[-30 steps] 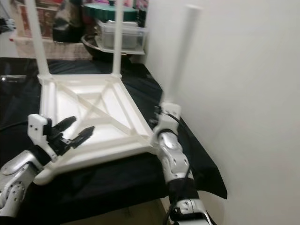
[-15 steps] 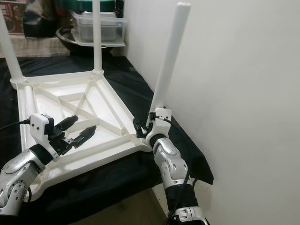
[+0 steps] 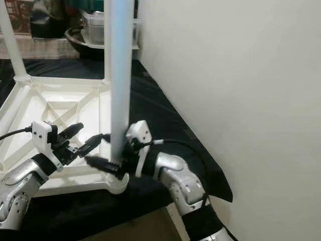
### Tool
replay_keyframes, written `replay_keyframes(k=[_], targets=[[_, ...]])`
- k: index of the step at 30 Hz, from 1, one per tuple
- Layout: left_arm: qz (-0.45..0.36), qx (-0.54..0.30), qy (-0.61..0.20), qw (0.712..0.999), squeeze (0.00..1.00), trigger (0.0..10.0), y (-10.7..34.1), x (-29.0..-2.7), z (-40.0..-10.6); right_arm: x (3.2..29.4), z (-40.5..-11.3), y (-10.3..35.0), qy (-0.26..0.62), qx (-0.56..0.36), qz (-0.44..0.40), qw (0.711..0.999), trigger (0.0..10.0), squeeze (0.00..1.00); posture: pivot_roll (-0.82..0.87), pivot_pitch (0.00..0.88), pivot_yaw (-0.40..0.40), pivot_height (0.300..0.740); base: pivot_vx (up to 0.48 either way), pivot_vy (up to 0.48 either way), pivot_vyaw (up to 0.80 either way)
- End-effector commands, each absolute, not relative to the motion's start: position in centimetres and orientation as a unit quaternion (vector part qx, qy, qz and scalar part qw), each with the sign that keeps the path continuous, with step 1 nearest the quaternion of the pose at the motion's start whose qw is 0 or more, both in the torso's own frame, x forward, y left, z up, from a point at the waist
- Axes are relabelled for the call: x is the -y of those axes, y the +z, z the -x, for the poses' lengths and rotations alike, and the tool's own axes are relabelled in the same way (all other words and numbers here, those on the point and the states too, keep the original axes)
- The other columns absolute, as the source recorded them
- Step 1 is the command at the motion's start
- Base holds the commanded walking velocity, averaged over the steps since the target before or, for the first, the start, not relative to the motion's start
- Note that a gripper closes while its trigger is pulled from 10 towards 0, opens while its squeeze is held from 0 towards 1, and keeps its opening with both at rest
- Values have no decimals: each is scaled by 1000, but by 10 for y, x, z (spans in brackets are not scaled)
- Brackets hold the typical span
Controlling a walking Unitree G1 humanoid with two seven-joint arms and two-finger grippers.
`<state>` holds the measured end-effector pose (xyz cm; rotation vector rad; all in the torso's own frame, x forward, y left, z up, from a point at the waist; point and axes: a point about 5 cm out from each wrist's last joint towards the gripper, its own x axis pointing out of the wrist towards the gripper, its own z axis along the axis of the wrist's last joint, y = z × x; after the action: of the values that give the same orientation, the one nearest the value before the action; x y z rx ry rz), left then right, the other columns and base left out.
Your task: Building children table
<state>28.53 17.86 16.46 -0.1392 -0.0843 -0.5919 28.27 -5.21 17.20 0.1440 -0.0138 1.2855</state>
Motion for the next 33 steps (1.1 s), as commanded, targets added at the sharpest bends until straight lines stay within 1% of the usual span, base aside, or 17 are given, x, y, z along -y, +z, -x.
replay_keyframes(k=[1, 2, 3, 6, 7, 9, 13, 14, 15, 16, 19, 20, 24, 25, 29, 32, 33], targets=[[72, 33, -295, 952, 0, 10000, 162, -176, -285, 54, -294, 165, 562, -2, -39, 826, 0, 0, 158, 0, -178, 740, 0, 0, 0], [72, 33, -296, 952, 0, 10000, 162, -176, -285, 58, -308, 161, 502, -11, -19, 865, 0, 0, 158, 0, -178, 740, 0, 0, 0], [72, 33, -296, 952, 0, 10000, 162, -176, -285, 58, -308, 161, 502, -11, -19, 865, 0, 0, 158, 0, -178, 740, 0, 0, 0], [72, 32, -296, 952, 0, 10000, 162, -176, -285, 88, -348, 155, 246, -69, -12, 967, 0, 0, 155, 0, -178, 740, 0, 0, 0], [72, 32, -296, 952, 0, 10000, 162, -176, -284, 99, -354, 154, 174, -84, -9, 981, 0, 0, 155, 0, -178, 740, 0, 0, 0], [73, 33, -295, 952, 0, 10000, 162, -176, -284, 128, -353, 150, 19, -115, -17, 993, 0, 0, 154, 0, -180, 740, 0, 0, 0], [74, 34, -295, 952, 0, 10000, 162, -176, -284, 130, -343, 151, -11, -110, -9, 994, 0, 0, 154, 0, -180, 740, 0, 0, 0], [75, 34, -296, 952, 0, 10000, 162, -176, -284, 120, -337, 153, 10, -103, -2, 995, 980, 0, 144, 0, -170, 740, 0, 0, 0], [75, 34, -297, 951, 0, 10000, 162, -176, -284, 114, -334, 155, 25, -100, 1, 995, 980, 0, 144, 0, -170, 740, 0, 0, 0], [76, 34, -298, 951, 0, 10000, 162, -175, -284, 103, -331, 157, 63, -96, -18, 993, 10000, 0, 141, 0, -170, 740, 0, 0, 0], [78, 34, -301, 950, 0, 10000, 162, -174, -285, 91, -331, 163, 117, -70, -47, 990, 10000, 0, 138, 0, -167, 740, 0, 0, 0], [78, 33, -302, 949, 0, 10000, 161, -174, -285, 89, -336, 170, 149, -44, -75, 985, 10000, 1000, 137, 0, -168, 740, 0, 0, 0], [79, 33, -302, 949, 0, 10000, 161, -173, -285, 84, -340, 181, 215, -22, -77, 973, 10000, 1000, 141, 0, -174, 740, 0, 0, 0], [79, 33, -302, 949, 0, 10000, 161, -173, -285, 82, -338, 187, 251, -13, -75, 965, 10000, 0, 141, 0, -174, 740, 0, 0, 0], [80, 34, -301, 950, 0, 10000, 161, -173, -285, 78, -326, 200, 355, 9, -74, 932, 10000, 0, 141, 0, -174, 740, 0, 0, 0], [81, 35, -301, 949, 0, 10000, 161, -173, -285, 76, -295, 211, 544, 43, -28, 837, 10000, 0, 140, 0, -180, 740, 0, 0, 0], [81, 35, -301, 949, 0, 10000, 161, -173, -285, 76, -295, 211, 544, 43, -28, 837, 10000, 0, 140, 0, -180, 740, 0, 0, 0]])
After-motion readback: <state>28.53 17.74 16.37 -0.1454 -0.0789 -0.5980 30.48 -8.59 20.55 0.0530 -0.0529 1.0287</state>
